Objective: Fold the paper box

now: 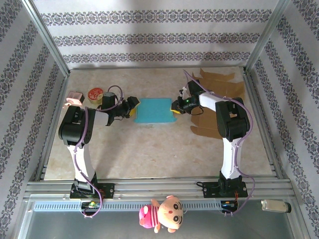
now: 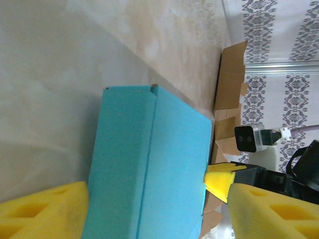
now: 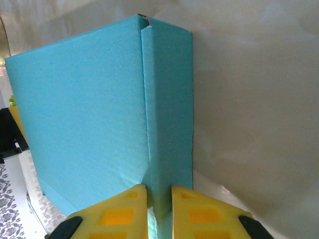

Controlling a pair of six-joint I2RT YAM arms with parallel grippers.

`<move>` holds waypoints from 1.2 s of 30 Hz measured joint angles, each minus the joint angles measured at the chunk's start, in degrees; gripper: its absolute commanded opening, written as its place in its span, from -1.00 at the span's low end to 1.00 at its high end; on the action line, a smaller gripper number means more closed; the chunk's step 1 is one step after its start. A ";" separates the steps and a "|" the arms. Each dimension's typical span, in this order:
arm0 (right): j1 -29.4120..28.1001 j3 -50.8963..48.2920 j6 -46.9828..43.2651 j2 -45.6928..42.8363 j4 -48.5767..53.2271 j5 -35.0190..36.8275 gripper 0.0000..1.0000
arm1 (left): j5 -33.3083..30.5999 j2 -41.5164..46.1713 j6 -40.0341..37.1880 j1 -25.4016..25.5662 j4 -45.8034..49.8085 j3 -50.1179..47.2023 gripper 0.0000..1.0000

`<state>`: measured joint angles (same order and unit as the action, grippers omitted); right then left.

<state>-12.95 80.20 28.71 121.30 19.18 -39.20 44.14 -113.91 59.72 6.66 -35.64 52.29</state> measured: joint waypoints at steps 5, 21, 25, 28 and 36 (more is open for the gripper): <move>0.48 1.14 0.00 -0.15 2.23 2.32 -0.67 | -0.11 -0.33 1.03 0.72 -1.27 -0.11 0.47; 2.23 5.33 -1.90 0.44 8.92 6.78 -0.68 | -5.40 0.11 -7.15 4.85 15.17 7.08 0.42; 2.40 6.05 -2.12 0.83 9.92 6.71 -0.69 | -6.08 -0.59 -8.24 6.69 18.03 9.05 0.39; 3.54 5.64 -1.46 1.14 9.25 4.37 -0.69 | -5.46 -1.09 -7.56 7.08 17.88 9.53 0.38; 7.98 2.56 2.62 1.46 5.75 -3.58 -0.70 | -5.35 -1.51 -7.21 7.23 19.54 10.71 0.35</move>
<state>-4.97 82.76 31.33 122.76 24.93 -42.78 38.79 -115.42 52.51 13.89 -16.10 63.00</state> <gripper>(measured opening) 0.155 0.675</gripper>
